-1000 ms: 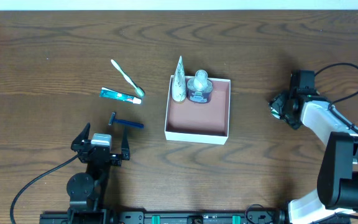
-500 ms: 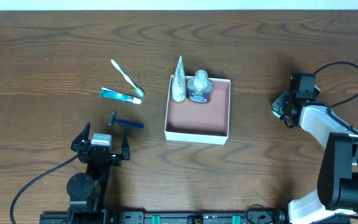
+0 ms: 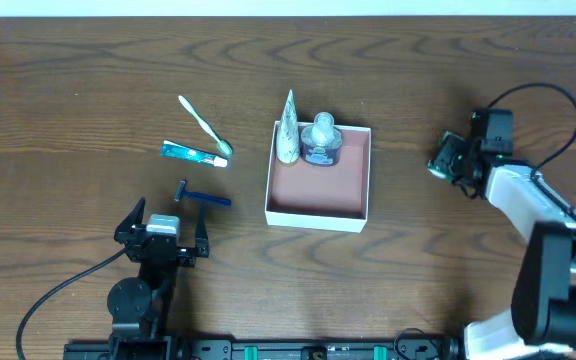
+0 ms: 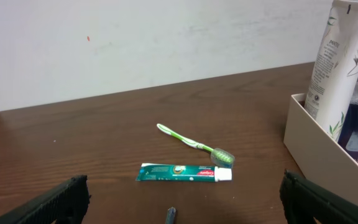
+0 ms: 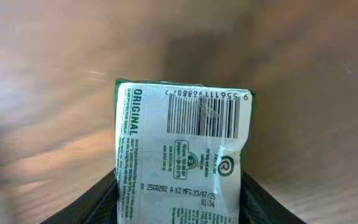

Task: Pack container
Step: 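Carry the soap bar into the box and release it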

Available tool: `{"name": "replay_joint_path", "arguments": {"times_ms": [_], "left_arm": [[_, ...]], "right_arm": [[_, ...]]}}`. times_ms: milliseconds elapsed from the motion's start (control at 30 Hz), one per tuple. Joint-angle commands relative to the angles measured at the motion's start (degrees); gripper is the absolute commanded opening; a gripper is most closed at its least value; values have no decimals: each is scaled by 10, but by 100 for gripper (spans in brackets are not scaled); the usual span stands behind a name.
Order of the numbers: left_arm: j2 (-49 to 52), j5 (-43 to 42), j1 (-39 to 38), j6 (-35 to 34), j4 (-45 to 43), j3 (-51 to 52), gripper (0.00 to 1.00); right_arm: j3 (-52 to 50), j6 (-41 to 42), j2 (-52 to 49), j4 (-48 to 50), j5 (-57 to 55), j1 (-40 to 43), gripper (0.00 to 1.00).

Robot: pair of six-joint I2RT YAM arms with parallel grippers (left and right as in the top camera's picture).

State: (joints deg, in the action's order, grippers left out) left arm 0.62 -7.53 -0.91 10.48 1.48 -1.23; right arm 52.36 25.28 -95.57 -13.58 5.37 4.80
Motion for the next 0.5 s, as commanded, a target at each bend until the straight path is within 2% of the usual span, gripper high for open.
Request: {"name": "replay_joint_path", "arguments": {"times_ms": [0, 200, 467], "left_arm": [[-3, -10, 2, -3, 19, 10, 98], [-3, -10, 2, -3, 19, 10, 98], [-3, -10, 2, -3, 19, 10, 98]], "right_arm": [[36, -33, 68, 3, 101, 0, 46], [38, -13, 135, 6, 218, -11, 47], [38, 33, 142, -9, 211, -85, 52]]}}
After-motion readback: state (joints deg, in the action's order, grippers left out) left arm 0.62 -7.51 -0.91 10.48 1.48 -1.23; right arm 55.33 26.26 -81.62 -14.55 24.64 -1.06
